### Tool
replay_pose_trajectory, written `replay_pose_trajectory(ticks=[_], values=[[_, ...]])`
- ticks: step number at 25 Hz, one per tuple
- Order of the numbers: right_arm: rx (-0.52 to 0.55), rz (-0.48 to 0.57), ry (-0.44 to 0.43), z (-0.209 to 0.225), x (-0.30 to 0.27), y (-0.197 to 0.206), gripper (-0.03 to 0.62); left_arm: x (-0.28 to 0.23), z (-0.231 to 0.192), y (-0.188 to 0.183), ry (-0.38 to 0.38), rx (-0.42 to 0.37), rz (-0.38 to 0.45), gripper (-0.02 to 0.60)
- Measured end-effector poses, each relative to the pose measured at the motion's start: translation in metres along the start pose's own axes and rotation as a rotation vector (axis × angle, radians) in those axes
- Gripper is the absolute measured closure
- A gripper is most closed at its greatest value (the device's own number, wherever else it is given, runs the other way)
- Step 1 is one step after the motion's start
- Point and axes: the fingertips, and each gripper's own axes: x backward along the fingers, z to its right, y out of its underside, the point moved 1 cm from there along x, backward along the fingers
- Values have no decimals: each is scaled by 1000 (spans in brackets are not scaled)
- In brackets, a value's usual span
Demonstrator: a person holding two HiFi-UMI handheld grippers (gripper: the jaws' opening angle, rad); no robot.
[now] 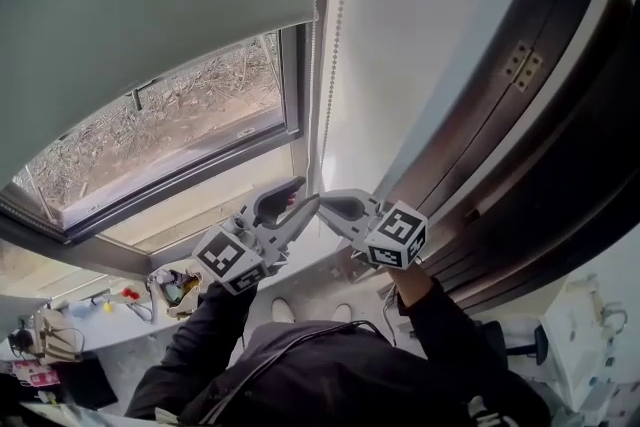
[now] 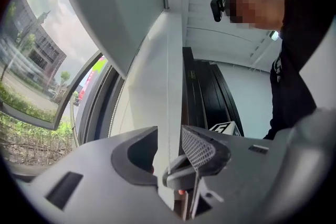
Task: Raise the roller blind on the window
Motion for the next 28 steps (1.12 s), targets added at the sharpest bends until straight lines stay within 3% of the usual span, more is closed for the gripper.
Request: replay_pose_trajectory(ticks=[8, 17, 21, 25, 28], values=[[-20, 13, -44, -21, -9, 11, 589, -25, 9, -47, 35, -66, 23, 428], [-109, -183, -32, -17, -15, 110, 589, -29, 13, -75, 50, -121, 50, 431], [-93, -186, -28, -17, -14, 114, 589, -29, 9, -72, 44, -103, 19, 556], [-94, -191, -40, -21, -12, 114, 589, -29, 10, -72, 73, -64, -7, 563], [-103, -192, -84, -28, -13, 113, 589, -30, 9, -72, 74, -93, -48, 568]])
